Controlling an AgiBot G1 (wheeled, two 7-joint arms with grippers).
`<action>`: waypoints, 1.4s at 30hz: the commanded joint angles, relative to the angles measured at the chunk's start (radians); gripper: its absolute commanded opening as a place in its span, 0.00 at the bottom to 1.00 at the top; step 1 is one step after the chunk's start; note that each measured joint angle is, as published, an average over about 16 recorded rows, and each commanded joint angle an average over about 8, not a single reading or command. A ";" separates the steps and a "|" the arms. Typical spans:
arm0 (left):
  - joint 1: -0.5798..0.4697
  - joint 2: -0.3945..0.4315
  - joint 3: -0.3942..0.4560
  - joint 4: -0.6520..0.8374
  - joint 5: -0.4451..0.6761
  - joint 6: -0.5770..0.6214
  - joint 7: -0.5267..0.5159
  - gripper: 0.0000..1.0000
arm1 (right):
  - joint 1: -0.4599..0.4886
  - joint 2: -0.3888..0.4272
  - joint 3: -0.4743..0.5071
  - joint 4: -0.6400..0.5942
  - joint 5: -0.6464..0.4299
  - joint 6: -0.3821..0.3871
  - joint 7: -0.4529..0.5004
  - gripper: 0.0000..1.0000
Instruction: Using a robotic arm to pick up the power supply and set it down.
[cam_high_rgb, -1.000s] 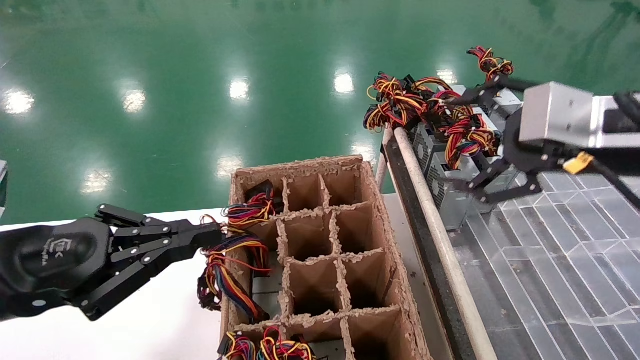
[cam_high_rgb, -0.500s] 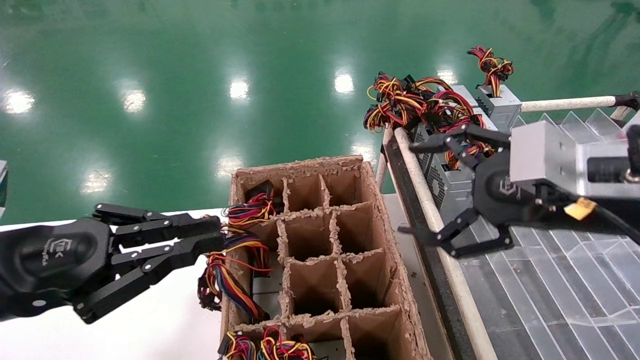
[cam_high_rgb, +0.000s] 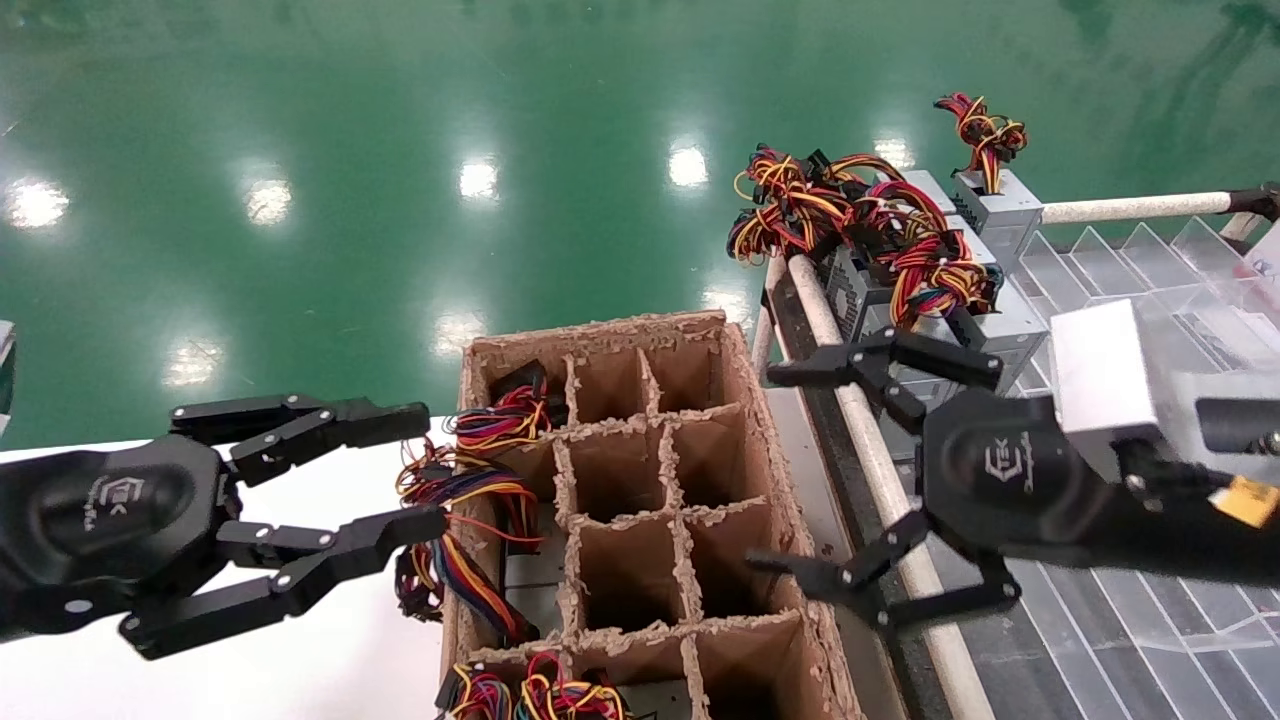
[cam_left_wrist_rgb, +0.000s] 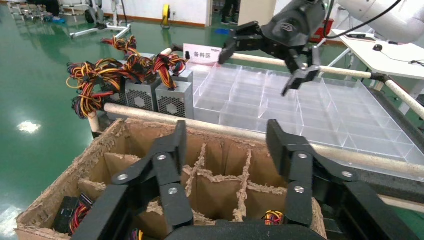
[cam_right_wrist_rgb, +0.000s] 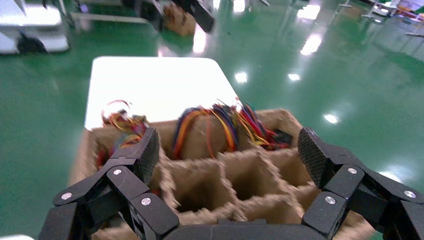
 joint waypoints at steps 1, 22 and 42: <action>0.000 0.000 0.000 0.000 0.000 0.000 0.000 1.00 | -0.026 0.000 0.013 0.005 0.025 -0.006 0.011 1.00; 0.000 0.000 0.000 0.000 0.000 0.000 0.000 1.00 | -0.235 -0.004 0.116 0.048 0.228 -0.055 0.098 1.00; 0.000 0.000 0.000 0.000 0.000 0.000 0.000 1.00 | -0.214 -0.003 0.106 0.044 0.207 -0.051 0.091 1.00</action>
